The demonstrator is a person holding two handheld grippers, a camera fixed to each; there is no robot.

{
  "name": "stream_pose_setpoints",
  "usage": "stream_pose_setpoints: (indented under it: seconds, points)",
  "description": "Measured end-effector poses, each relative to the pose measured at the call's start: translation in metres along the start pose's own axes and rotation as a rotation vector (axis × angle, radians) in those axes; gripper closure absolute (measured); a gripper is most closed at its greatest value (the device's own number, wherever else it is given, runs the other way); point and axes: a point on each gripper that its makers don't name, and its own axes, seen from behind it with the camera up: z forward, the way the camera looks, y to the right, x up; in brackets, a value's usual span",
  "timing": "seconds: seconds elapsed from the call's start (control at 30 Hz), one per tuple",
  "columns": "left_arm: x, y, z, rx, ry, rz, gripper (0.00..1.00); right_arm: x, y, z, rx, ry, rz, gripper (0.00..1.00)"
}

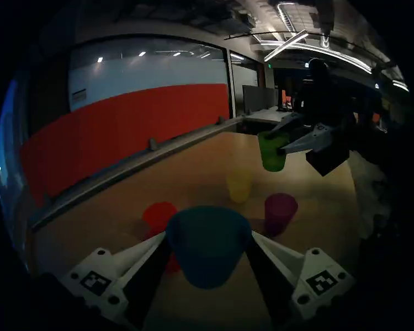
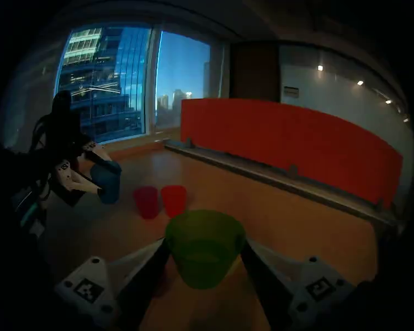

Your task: Pour water

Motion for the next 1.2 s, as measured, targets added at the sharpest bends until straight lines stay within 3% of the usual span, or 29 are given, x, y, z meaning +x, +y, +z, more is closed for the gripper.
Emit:
stream_pose_setpoints:
  seconds: [0.7, 1.2]
  points:
    - [-0.064, 0.008, 0.018, -0.046, -0.181, 0.043, 0.13, -0.049, 0.005, 0.013, 0.022, -0.15, -0.005, 0.1]
    - [-0.093, 0.009, 0.033, -0.081, -0.262, 0.032, 0.13, -0.076, 0.006, 0.018, 0.032, -0.218, -0.009, 0.09]
